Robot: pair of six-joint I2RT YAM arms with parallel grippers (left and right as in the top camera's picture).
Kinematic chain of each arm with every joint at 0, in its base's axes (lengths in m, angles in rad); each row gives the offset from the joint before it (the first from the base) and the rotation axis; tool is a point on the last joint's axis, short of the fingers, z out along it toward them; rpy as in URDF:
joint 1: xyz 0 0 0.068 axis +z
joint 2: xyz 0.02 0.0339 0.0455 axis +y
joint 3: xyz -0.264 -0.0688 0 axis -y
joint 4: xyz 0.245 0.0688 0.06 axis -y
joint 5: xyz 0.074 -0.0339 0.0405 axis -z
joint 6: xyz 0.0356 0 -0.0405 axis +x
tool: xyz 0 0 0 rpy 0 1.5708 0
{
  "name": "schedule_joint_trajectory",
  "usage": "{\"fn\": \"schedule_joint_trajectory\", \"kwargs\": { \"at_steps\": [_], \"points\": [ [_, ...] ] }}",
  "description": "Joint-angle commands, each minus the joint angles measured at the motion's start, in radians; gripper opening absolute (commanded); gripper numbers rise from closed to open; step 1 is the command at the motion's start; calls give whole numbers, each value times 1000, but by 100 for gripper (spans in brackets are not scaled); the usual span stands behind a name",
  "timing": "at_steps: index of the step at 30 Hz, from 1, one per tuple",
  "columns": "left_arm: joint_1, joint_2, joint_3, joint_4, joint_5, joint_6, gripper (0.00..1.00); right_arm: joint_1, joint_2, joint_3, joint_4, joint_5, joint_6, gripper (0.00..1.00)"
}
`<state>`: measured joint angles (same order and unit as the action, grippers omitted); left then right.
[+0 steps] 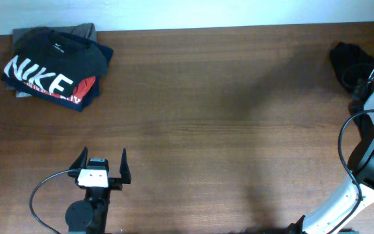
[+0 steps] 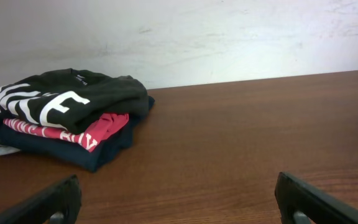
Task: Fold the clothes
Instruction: 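Reach the right gripper to the black garment at the right edge and grasp it, then drag the black garment with the right gripper to the table center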
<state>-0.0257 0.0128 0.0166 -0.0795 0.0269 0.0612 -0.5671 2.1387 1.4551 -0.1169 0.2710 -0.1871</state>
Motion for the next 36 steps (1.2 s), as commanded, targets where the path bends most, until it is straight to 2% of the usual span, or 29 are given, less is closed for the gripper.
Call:
{"fn": "schedule_joint_trajectory", "kwargs": {
  "at_steps": [1, 6, 10, 19, 26, 33, 36],
  "points": [
    [5, -6, -8, 1, 14, 16, 99, 3, 15, 19, 16, -4, 4, 45],
    [5, -6, -8, 0, 14, 16, 99, 3, 28, 19, 33, -32, 5, 40],
    [5, -6, -8, 0, 14, 16, 99, 3, 65, 19, 51, -32, 5, 40],
    [5, -6, -8, 1, 14, 16, 99, 18, 74, 19, 45, -32, 6, 4],
    [5, -6, -8, 0, 14, 16, 99, 129, 48, 19, 43, -32, 8, 4],
    [5, -6, -8, 1, 14, 16, 99, 376, 23, 19, 21, -32, 13, 4],
    [5, -6, -8, 1, 14, 16, 99, 495, 24, 19, -13, -37, 69, 4]
  ]
}}
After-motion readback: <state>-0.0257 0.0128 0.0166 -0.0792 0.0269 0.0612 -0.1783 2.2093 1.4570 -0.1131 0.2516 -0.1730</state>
